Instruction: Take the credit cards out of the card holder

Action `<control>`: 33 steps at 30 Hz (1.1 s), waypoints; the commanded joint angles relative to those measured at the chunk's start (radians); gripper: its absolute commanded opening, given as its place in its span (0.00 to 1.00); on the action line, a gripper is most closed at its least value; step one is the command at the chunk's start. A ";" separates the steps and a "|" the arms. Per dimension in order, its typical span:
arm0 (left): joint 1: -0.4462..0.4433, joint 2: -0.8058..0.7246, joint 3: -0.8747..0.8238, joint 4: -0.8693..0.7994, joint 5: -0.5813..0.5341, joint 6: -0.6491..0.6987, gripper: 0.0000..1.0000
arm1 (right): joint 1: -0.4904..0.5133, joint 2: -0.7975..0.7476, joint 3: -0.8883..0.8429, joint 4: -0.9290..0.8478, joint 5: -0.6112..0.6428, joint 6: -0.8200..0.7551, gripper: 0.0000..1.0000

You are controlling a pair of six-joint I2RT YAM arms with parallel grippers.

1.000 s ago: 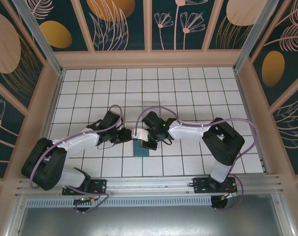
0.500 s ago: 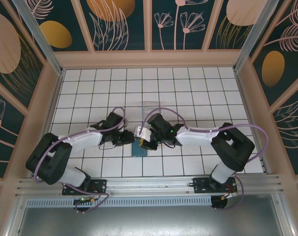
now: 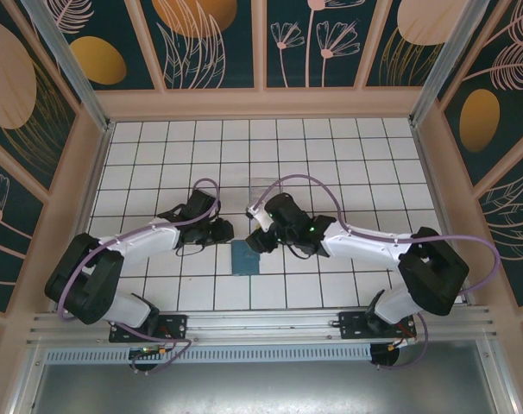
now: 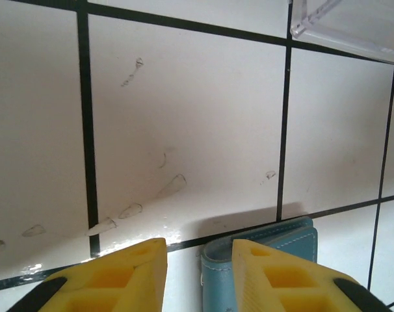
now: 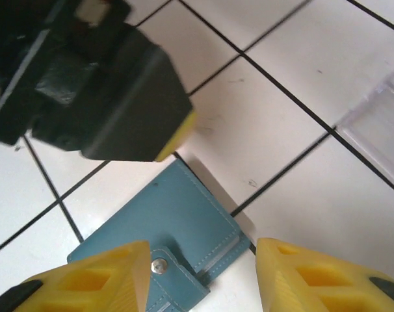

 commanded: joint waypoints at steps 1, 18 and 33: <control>0.001 -0.045 0.011 -0.036 -0.054 -0.030 0.33 | 0.007 -0.009 0.040 -0.093 0.118 0.381 0.42; 0.003 -0.166 -0.027 0.020 -0.102 0.006 0.37 | 0.084 0.281 0.314 -0.417 0.158 0.766 0.59; 0.002 -0.222 -0.021 -0.034 -0.171 0.021 0.37 | 0.152 0.373 0.338 -0.509 0.198 0.843 0.67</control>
